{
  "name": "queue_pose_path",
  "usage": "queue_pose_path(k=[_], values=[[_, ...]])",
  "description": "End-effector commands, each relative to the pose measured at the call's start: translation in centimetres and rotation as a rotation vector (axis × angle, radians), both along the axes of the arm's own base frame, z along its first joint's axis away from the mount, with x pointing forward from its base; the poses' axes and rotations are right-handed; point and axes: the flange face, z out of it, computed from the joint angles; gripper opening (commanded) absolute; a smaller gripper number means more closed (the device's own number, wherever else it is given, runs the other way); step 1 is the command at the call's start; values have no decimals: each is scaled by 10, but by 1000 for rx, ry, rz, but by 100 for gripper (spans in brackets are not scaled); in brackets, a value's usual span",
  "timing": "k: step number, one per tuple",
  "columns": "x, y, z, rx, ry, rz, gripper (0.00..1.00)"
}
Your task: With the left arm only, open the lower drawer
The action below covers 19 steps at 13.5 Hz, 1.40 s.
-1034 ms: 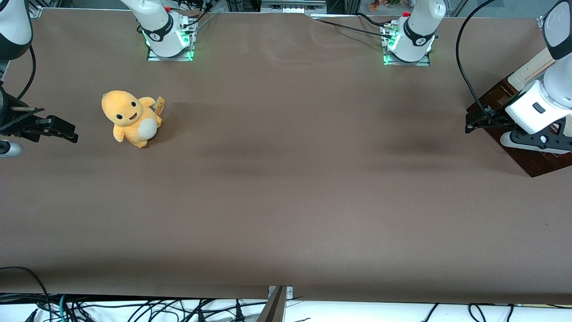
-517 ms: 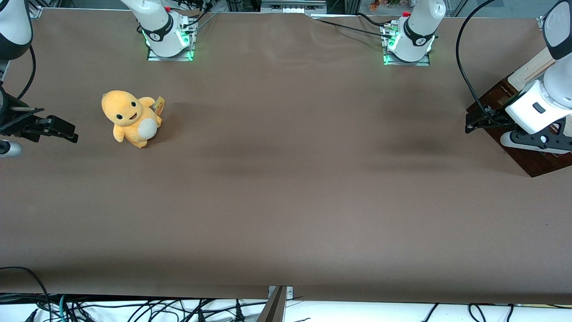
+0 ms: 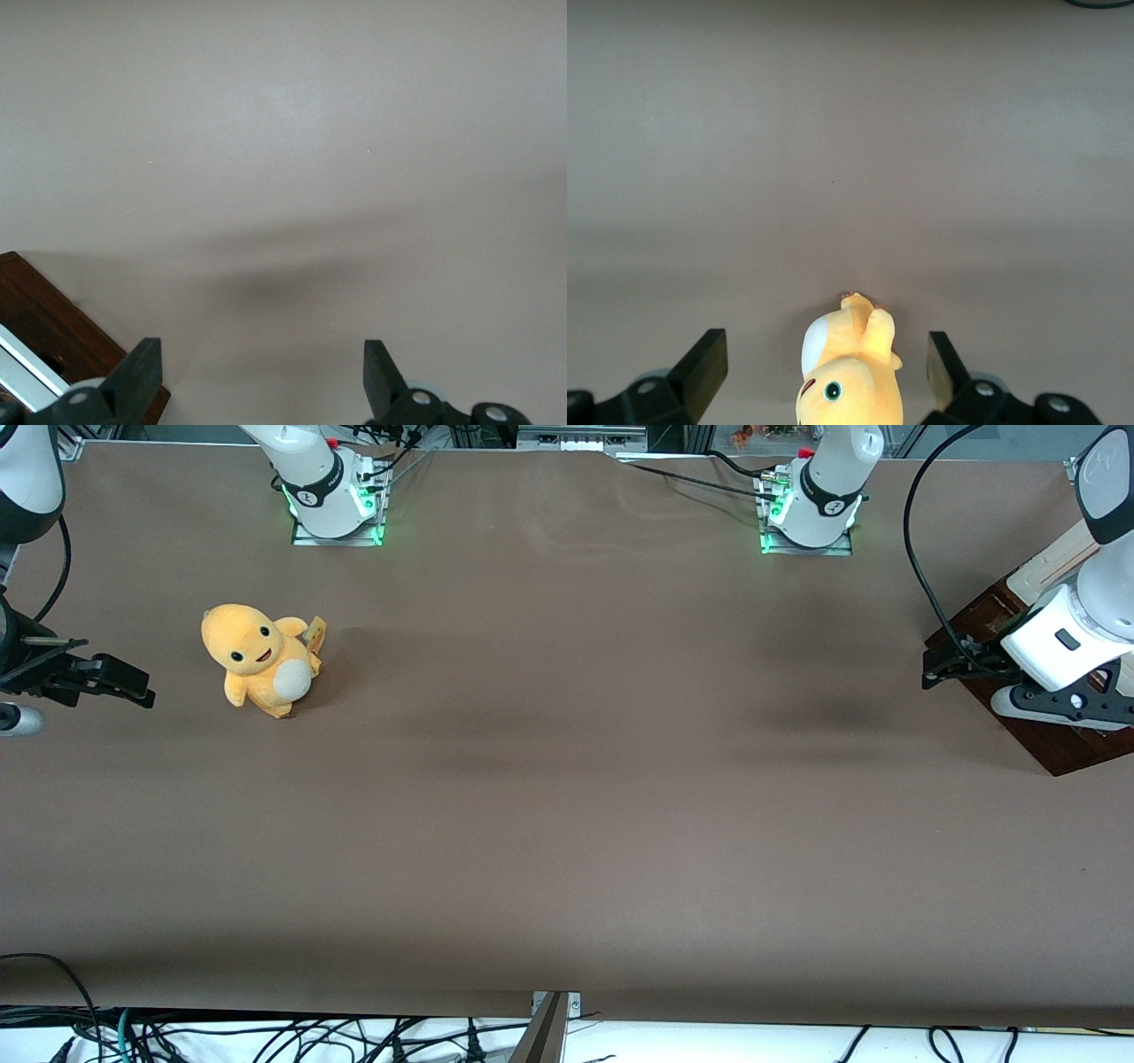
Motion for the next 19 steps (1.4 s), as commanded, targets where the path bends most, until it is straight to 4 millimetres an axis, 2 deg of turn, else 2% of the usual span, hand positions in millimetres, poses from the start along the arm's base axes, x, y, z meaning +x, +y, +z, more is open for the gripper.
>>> queue_pose_path(k=[1,11,16,19], values=[[3,-1,5,7,5,0,100],[3,0,1,8,13,1,100],[12,5,-23,26,53,9,100],[16,20,-33,28,69,35,100]])
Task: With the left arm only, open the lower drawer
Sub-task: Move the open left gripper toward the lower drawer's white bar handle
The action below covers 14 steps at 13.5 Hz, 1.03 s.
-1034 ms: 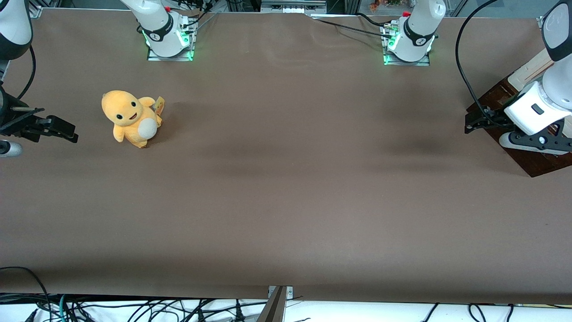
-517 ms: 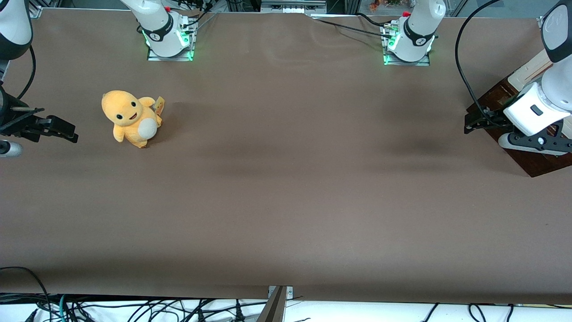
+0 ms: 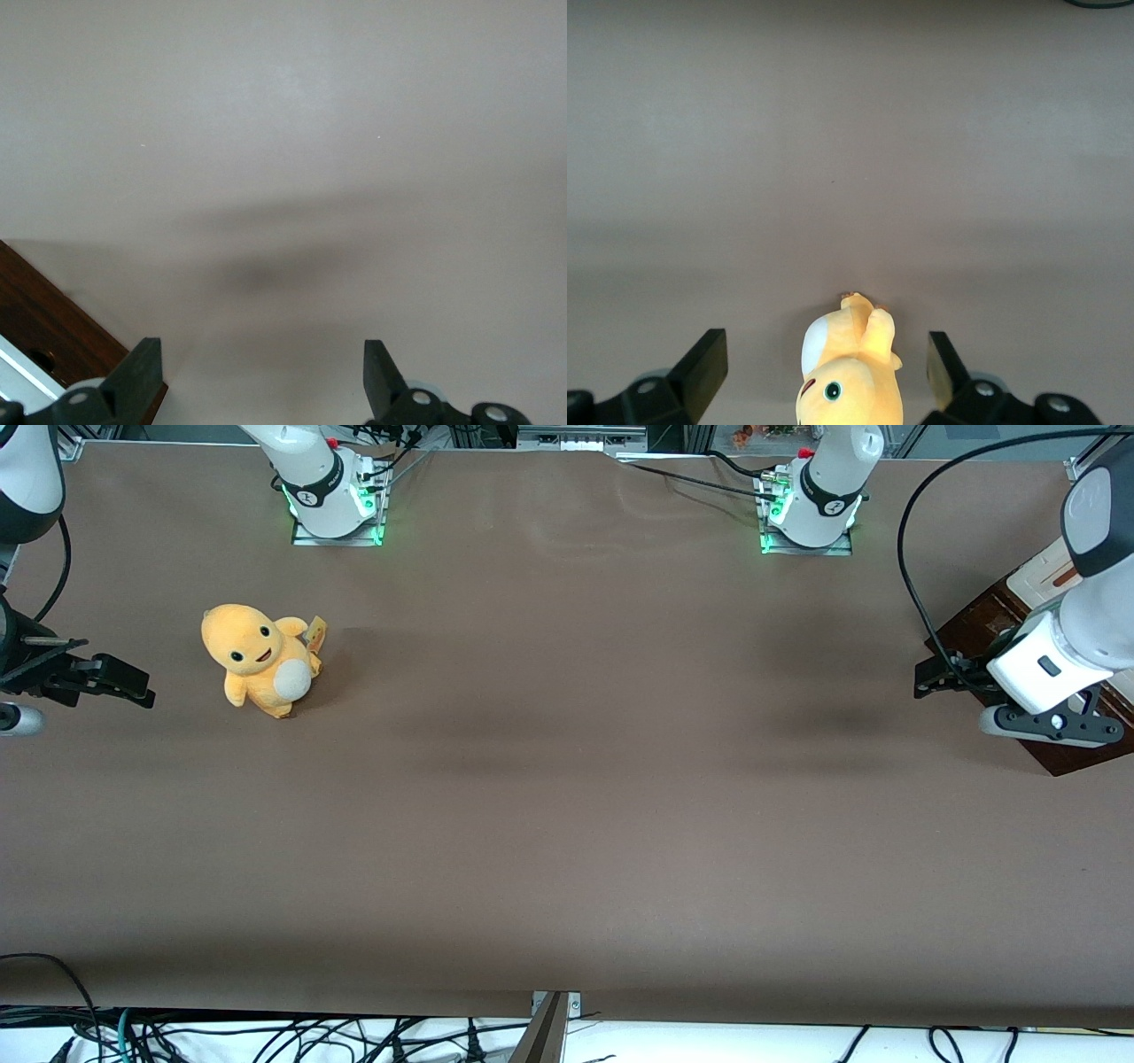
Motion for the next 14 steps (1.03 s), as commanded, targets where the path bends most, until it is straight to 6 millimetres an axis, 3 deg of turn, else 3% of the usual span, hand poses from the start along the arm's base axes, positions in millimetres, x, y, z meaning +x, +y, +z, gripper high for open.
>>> queue_pose_path(k=[1,3,5,7,10,14], values=[[4,22,1,30,10,33,100],[0,52,-3,52,40,77,100],[-1,65,-5,79,50,96,100],[1,78,-21,221,94,128,100],[6,80,-75,381,213,284,100],[6,50,-170,761,361,371,100]])
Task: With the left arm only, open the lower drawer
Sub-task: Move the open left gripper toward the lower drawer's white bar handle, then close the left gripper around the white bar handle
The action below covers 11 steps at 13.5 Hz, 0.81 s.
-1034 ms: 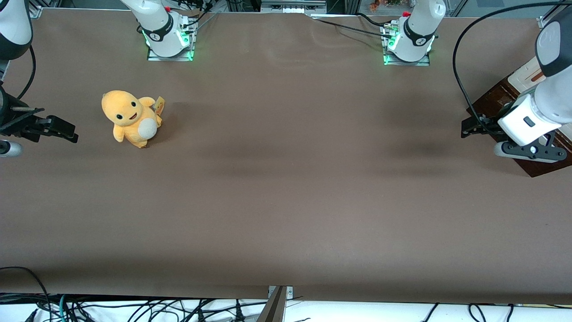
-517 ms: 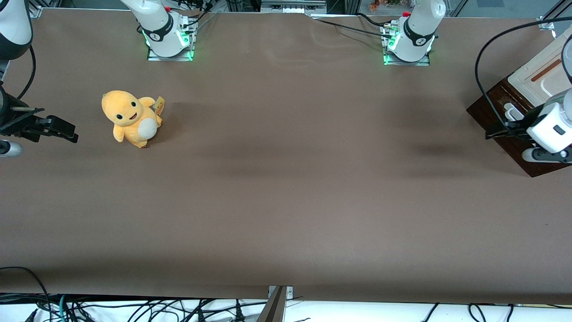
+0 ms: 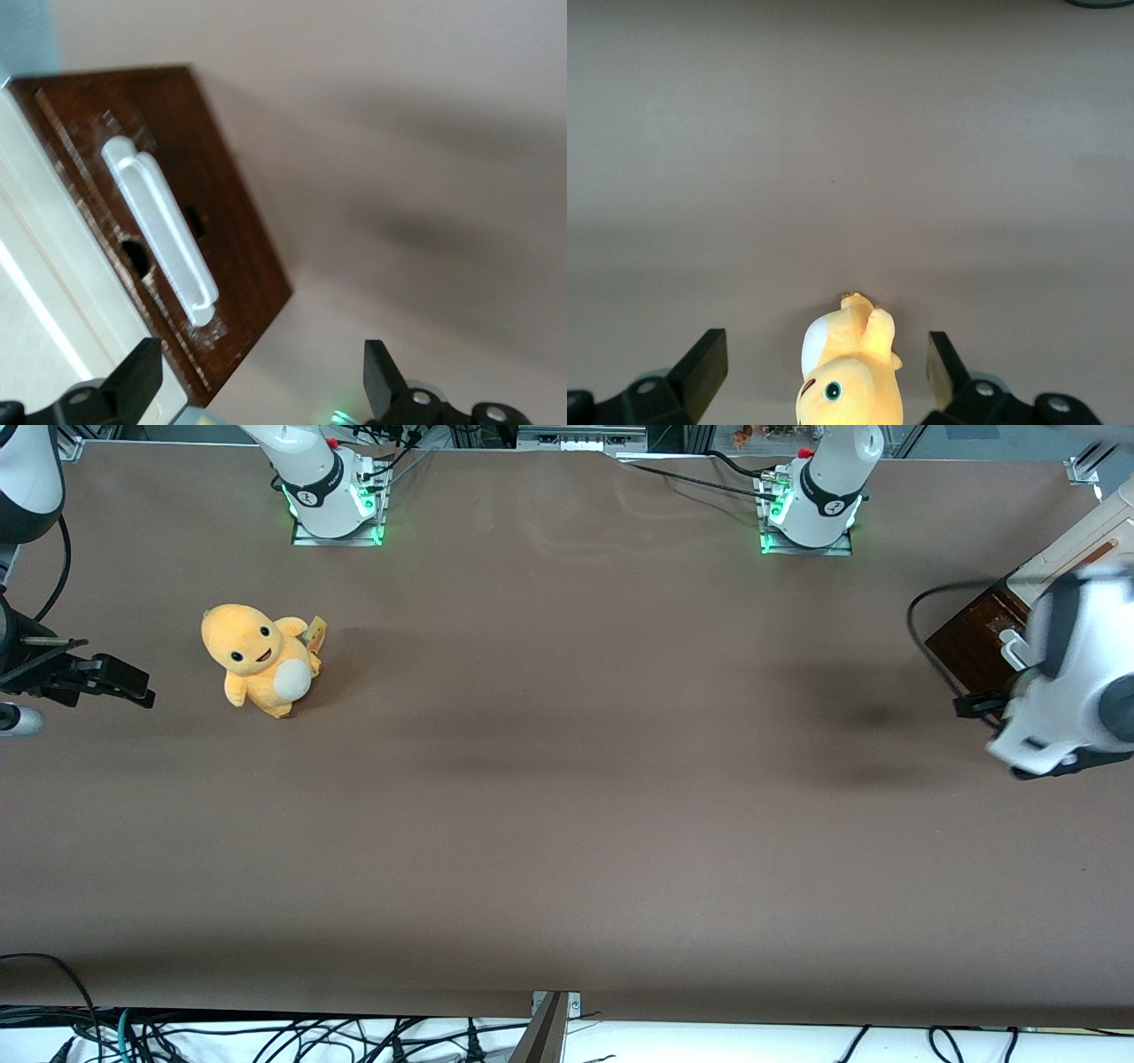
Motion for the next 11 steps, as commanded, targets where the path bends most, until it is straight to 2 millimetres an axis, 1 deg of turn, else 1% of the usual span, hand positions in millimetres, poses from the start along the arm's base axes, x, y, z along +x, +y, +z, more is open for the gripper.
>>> queue_pose_path(k=[1,3,5,7,9,10,11], values=[[-1,-18,-59,267,147,6,100],[-2,-11,-96,375,162,41,100],[-4,6,-127,498,180,33,100],[-9,16,-157,656,180,43,100],[-17,23,-190,804,151,43,100],[-23,26,-204,848,138,60,100],[-29,32,-210,892,144,47,100]])
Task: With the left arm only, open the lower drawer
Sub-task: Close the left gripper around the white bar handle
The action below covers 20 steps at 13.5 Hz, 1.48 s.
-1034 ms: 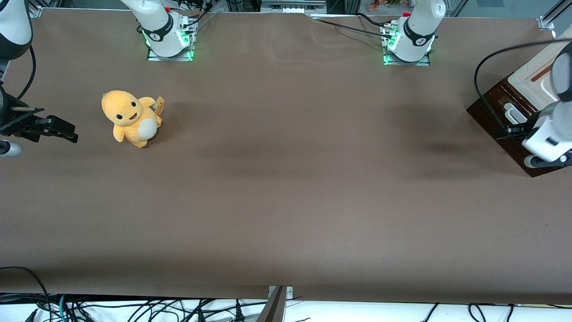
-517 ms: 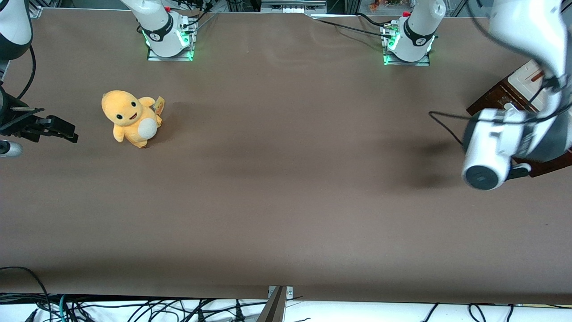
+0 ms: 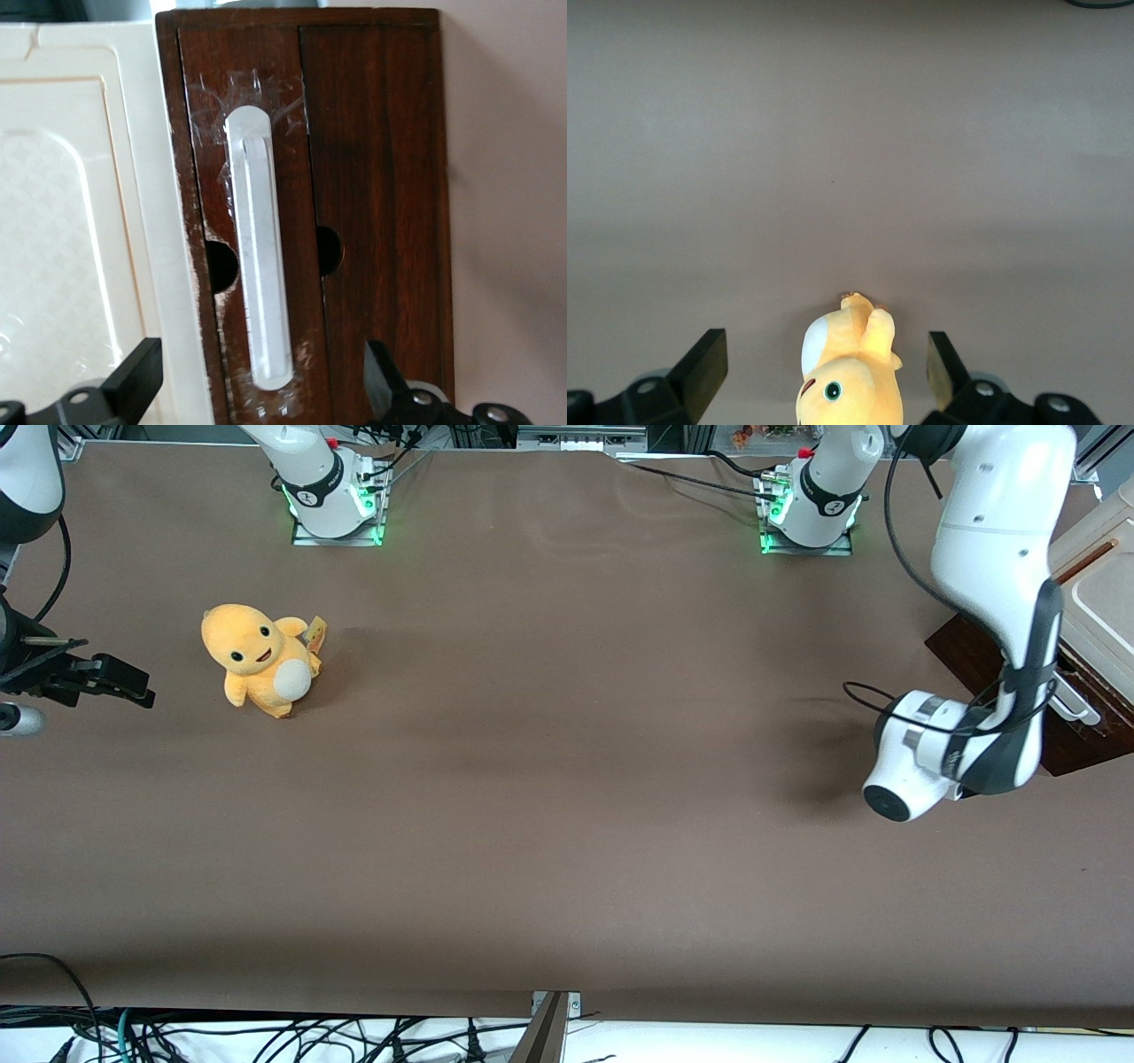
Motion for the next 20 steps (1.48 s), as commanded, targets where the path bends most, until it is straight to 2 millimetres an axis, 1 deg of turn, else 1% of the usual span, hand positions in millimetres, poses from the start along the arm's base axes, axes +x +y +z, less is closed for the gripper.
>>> queue_pose_path(k=[1,2,3,5,6,7,9,11,12,13,14,18,19,20], values=[[-8,19,-10,124,4,-23,100],[-10,32,-11,126,11,-10,100],[-10,39,-10,134,13,-13,92],[-15,49,-12,136,25,1,89],[-20,56,-14,134,34,11,81],[-21,60,-16,133,36,16,76],[-23,63,-17,127,36,19,72],[-25,69,-18,123,38,33,58],[-25,71,-19,119,34,33,53],[-25,71,-19,114,31,32,48],[-23,70,-17,101,17,33,45],[-22,72,-18,92,10,40,20],[-21,73,-17,93,8,39,16],[-21,73,-16,92,7,40,14]])
